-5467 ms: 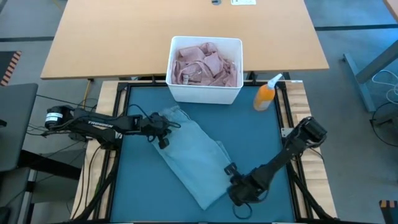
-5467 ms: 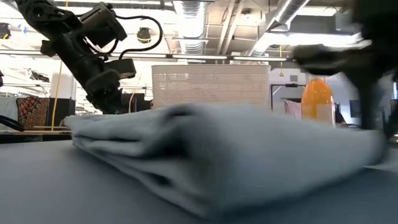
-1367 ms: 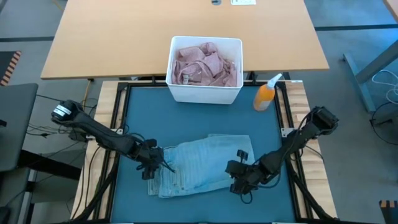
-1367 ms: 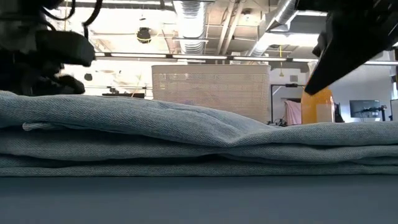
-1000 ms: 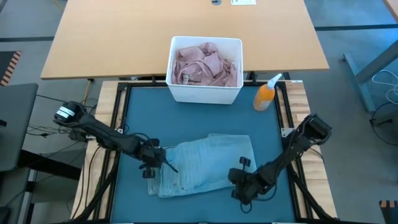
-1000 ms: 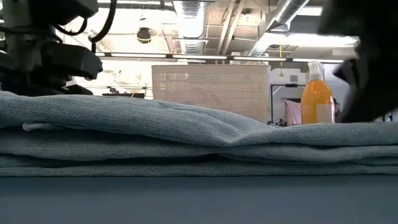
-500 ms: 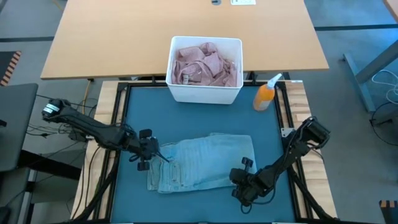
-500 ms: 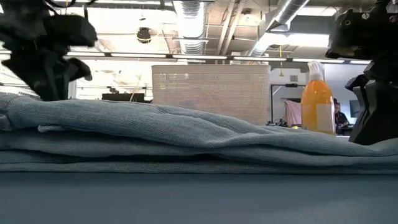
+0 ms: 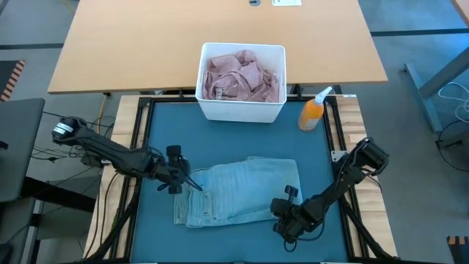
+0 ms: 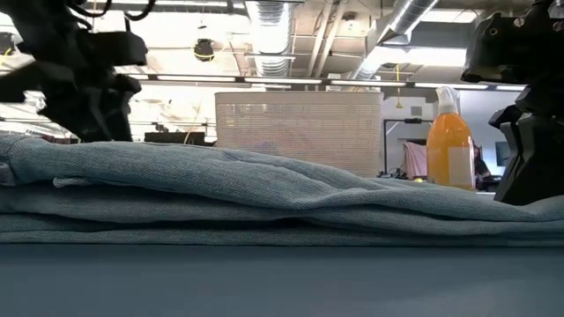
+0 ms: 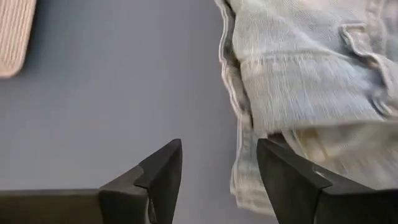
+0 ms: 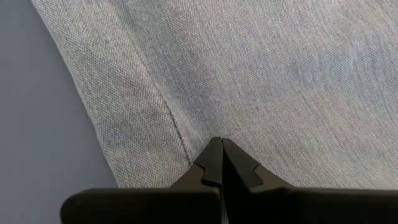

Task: Fold Laundry from Bin
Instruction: Fold the blue pants

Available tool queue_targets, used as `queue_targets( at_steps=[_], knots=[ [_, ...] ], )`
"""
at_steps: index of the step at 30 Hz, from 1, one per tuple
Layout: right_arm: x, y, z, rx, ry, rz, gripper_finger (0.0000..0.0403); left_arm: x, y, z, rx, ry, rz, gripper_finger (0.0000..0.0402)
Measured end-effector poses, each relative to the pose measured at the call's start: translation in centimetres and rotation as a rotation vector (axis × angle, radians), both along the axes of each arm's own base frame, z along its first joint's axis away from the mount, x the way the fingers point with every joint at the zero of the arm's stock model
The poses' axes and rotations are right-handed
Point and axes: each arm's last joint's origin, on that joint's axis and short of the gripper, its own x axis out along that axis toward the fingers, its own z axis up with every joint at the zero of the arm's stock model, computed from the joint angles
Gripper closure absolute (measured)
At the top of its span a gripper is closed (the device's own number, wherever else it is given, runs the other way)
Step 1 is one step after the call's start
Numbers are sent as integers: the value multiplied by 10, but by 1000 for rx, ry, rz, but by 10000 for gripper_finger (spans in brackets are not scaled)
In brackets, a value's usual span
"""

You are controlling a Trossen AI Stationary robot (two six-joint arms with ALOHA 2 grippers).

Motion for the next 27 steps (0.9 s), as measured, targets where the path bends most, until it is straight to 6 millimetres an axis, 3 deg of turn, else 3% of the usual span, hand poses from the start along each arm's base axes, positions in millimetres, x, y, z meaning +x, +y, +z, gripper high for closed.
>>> queue_targets(
  at_steps=[10, 13, 18, 27],
  knots=[
    [0, 0, 0, 13, -5, -28, 382, 24, -3, -17, -44, 3, -71, 220],
    [-1, -1, 0, 20, -3, -57, 382, 25, 3, -16, -28, -1, -45, 261],
    [-6, -2, -1, 16, 14, -102, 382, 21, 12, -13, -41, 19, -17, 383],
    [-11, -4, 4, 18, 51, -140, 383, 10, 16, -14, -31, 122, 14, 399]
  ],
)
